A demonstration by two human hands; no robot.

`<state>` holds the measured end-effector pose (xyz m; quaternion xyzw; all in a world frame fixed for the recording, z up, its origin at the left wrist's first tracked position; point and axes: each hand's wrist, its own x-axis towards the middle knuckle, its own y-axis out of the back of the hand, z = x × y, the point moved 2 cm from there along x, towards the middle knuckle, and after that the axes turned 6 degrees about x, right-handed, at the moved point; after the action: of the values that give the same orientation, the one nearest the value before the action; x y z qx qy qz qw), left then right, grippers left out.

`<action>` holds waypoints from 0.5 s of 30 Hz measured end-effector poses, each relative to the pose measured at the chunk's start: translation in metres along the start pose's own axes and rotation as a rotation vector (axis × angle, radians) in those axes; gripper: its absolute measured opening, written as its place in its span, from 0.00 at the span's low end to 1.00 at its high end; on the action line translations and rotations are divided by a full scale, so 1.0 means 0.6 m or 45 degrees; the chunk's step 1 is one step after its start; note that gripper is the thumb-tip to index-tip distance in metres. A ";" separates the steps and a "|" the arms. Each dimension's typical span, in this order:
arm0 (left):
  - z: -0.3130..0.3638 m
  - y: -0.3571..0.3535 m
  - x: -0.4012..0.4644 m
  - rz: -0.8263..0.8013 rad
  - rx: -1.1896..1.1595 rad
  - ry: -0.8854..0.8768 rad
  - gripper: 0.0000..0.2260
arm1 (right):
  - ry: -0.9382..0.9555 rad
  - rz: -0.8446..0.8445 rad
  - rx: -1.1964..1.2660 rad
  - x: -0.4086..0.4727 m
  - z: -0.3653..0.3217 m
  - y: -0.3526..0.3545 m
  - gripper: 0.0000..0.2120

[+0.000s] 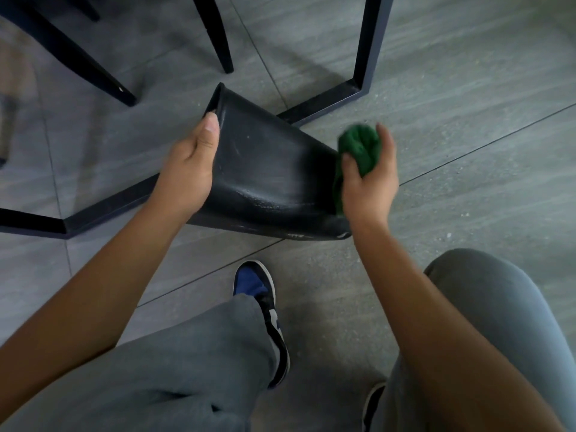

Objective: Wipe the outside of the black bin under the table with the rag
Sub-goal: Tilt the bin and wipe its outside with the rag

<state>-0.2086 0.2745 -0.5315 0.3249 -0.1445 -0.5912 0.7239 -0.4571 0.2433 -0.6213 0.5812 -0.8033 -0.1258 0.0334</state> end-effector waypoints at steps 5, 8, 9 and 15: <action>0.007 0.002 0.006 -0.013 0.038 0.022 0.39 | 0.409 -0.268 -0.025 -0.006 -0.142 -0.080 0.40; 0.005 -0.003 0.009 -0.003 -0.028 -0.044 0.26 | 0.513 -0.341 -0.097 -0.039 -0.168 -0.137 0.38; 0.006 -0.004 0.008 0.001 -0.038 -0.039 0.19 | 0.510 -0.330 -0.141 -0.051 -0.166 -0.150 0.35; 0.002 0.005 0.005 0.064 -0.173 -0.002 0.29 | 0.535 -0.395 -0.133 -0.140 -0.129 -0.154 0.27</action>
<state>-0.2060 0.2719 -0.5292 0.2708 -0.1128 -0.5815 0.7588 -0.3293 0.2826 -0.5607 0.7081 -0.6725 -0.0474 0.2099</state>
